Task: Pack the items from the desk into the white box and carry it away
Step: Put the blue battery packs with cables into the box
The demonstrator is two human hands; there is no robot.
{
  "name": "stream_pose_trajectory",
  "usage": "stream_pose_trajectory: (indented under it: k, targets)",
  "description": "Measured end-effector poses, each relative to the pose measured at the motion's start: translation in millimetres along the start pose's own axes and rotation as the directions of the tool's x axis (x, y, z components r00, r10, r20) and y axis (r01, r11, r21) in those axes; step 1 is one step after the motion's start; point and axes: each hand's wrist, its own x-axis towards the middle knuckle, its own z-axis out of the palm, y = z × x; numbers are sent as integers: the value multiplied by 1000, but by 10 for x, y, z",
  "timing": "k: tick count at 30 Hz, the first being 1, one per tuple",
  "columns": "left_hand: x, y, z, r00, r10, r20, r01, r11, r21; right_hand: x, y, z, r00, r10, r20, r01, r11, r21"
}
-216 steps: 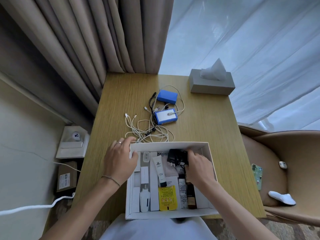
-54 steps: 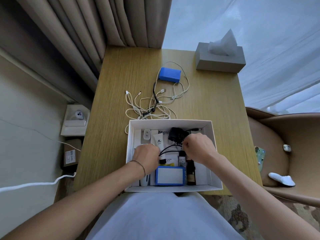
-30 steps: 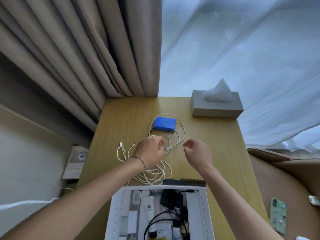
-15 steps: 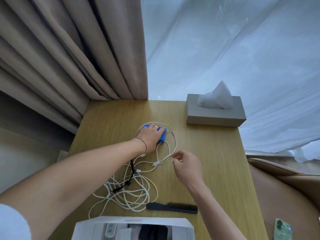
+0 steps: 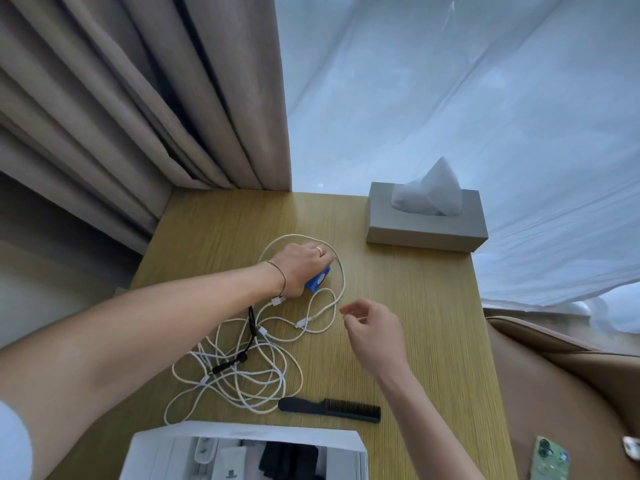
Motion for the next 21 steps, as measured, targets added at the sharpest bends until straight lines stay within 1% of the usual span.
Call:
stream_pose_trajectory:
  k: [4,9,11,14,16,18,21]
  targets:
    - [-251,-58,-104,992,35,-118,-46,995,-88,-59,-80,-49,1000,-14,8,14,1000,12]
    - [-661,-17,-304,956,-59,-288,-13,971,-239,-75,-250,-126,999,-47,28,45,997,56]
    - [-860,25,-380,915,-113,-388,-14,950,-311,-59,-353,-170,997,-68,43,62,990,129]
    - [-1128,78,-483,844,-197,-498,-41,903,-427,-79,-509,-192,980,-120,160,73,959,273]
    - [-1285,110,-549,819,-241,-521,-49,875,-481,-128,-613,-179,961,-140,240,44,930,365]
    - [-1428,133,-602,792,-288,-539,-66,836,-544,-172,-686,-143,950,-157,271,32,910,414]
    - [-1631,175,-694,735,-393,-552,-120,726,-677,-232,-821,-79,934,-167,314,-20,856,516]
